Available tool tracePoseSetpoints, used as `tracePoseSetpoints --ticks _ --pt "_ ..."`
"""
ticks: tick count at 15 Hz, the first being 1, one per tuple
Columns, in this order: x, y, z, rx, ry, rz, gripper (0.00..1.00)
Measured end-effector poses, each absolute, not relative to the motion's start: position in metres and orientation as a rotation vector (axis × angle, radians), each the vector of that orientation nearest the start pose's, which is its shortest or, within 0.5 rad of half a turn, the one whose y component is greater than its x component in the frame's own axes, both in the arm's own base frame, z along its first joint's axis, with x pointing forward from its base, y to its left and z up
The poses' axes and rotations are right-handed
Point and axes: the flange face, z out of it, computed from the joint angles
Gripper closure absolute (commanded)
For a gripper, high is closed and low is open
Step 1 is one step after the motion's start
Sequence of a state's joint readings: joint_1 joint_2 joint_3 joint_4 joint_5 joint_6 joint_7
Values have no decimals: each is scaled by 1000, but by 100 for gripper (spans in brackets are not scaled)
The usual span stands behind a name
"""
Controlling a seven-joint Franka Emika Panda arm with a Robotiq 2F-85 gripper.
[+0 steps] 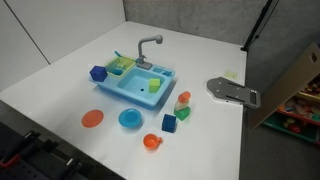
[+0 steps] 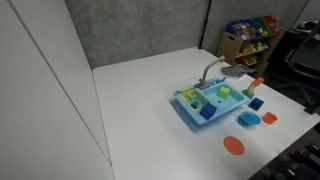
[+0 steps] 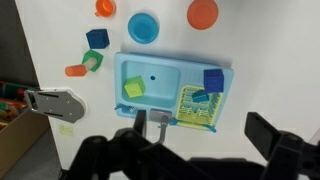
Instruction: Put the orange object on top of the light green block
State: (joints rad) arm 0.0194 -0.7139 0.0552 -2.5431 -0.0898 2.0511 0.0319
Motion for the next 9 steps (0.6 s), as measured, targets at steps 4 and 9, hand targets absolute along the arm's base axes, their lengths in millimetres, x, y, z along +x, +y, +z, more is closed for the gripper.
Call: tracePoseSetpoints --ticks 4,9 --pt "370 28 507 -3235 -110 -308 0" --pt "402 28 491 -3237 -68 -262 0"
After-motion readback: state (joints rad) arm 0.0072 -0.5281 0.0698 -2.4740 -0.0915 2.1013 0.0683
